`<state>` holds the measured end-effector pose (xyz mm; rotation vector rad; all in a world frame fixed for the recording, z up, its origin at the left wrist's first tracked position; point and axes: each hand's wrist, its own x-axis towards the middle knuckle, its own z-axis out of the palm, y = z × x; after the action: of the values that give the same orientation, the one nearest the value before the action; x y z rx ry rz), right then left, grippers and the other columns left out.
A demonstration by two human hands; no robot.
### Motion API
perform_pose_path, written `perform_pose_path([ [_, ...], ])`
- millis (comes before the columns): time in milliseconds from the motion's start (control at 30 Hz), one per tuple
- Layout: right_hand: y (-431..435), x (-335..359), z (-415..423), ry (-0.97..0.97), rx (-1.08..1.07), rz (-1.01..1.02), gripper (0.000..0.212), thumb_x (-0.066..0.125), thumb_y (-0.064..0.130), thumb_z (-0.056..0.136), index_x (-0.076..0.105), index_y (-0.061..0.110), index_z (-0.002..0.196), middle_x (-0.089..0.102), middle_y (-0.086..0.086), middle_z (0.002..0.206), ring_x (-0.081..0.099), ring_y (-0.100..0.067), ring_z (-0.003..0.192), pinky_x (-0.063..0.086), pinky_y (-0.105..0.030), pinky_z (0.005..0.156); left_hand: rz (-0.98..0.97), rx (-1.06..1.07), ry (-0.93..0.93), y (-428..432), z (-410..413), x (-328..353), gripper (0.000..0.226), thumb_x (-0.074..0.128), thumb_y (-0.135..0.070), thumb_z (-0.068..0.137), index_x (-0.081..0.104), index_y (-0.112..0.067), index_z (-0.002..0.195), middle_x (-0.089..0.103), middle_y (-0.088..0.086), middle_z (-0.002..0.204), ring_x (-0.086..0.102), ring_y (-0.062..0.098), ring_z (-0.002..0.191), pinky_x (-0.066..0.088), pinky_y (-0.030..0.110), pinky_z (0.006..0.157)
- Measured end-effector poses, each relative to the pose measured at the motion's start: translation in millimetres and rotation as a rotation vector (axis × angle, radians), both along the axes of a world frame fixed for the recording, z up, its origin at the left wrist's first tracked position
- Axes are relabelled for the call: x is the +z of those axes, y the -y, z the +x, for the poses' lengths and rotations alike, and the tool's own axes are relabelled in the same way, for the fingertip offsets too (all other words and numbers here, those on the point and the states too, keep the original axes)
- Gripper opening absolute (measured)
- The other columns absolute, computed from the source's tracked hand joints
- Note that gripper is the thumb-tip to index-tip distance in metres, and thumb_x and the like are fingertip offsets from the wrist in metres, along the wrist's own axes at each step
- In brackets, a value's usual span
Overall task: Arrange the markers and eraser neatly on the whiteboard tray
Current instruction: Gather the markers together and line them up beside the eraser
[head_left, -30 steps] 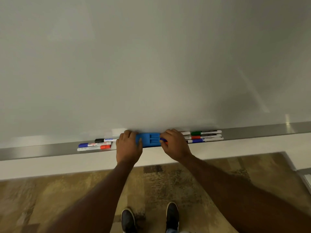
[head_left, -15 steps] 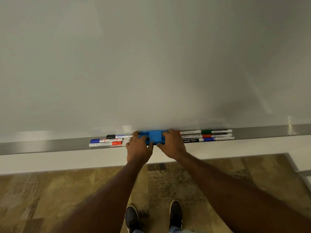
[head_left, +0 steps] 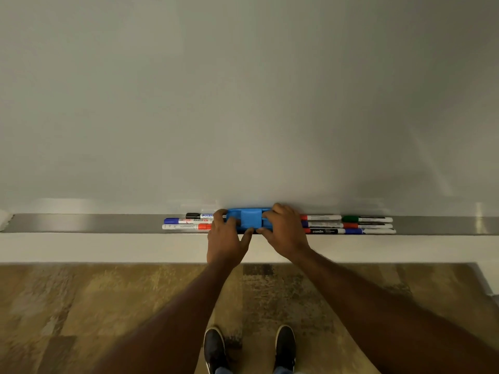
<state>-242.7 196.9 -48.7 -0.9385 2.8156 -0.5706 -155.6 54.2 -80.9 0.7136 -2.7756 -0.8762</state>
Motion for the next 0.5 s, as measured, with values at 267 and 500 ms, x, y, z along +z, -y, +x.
perform_pose_path([
  [267,72,9,23,-0.075,0.120,-0.102,0.042,0.067,0.049,0.082,0.069,0.015,0.107,0.058,-0.002,0.098,0.052,-0.020,0.097,0.042,-0.035,0.086,-0.063,0.041,-0.111,79,41,15,0.047,0.066,-0.054,0.084,0.060,-0.012,0.106,0.037,0.008,0.140,0.053,0.021,0.114,0.056,0.036,0.088],
  [500,140,12,45,-0.083,0.197,-0.107,0.041,0.069,0.045,0.082,0.068,0.016,0.110,0.055,-0.004,0.102,0.052,-0.022,0.099,0.041,-0.038,0.089,-0.083,0.059,-0.087,156,69,20,0.050,0.065,-0.052,0.085,0.062,-0.008,0.107,0.040,0.010,0.139,0.053,0.025,0.114,0.050,0.035,0.089],
])
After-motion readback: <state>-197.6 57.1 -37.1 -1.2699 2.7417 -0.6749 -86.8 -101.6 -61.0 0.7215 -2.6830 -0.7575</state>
